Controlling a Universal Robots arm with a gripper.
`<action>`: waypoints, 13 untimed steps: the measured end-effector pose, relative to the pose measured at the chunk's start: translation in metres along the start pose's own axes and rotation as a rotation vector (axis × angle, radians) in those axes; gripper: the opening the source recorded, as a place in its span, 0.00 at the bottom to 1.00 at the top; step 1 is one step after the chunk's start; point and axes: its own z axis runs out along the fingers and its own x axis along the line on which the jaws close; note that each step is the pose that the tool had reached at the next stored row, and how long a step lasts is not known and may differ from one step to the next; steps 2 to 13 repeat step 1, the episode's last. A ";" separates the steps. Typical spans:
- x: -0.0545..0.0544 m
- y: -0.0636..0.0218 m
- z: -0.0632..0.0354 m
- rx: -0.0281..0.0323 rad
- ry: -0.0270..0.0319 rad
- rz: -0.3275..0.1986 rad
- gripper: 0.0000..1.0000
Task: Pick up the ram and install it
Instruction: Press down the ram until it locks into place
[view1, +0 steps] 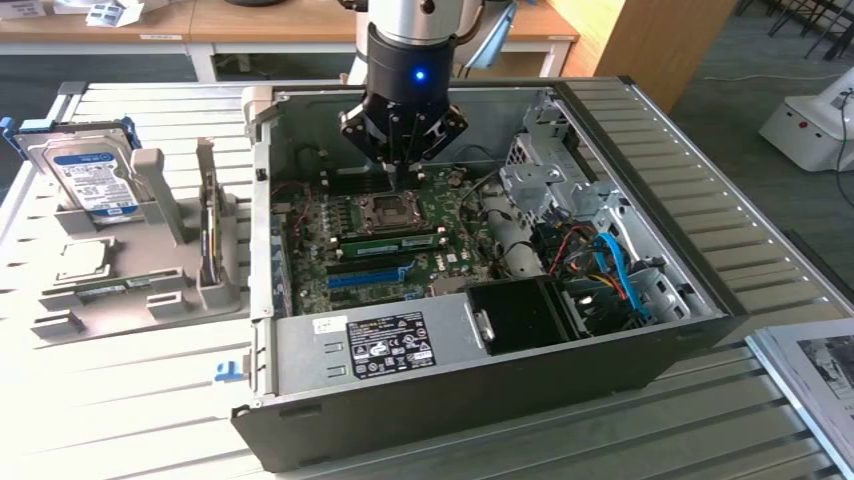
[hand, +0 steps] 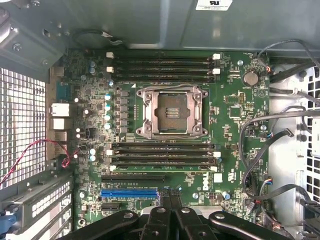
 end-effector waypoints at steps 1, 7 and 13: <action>0.000 0.0000 0.0000 0.0000 0.0000 0.000 0.10; 0.000 0.0000 0.0000 0.0000 0.0000 0.000 0.10; 0.000 0.0000 0.0000 0.0000 0.0000 0.000 0.10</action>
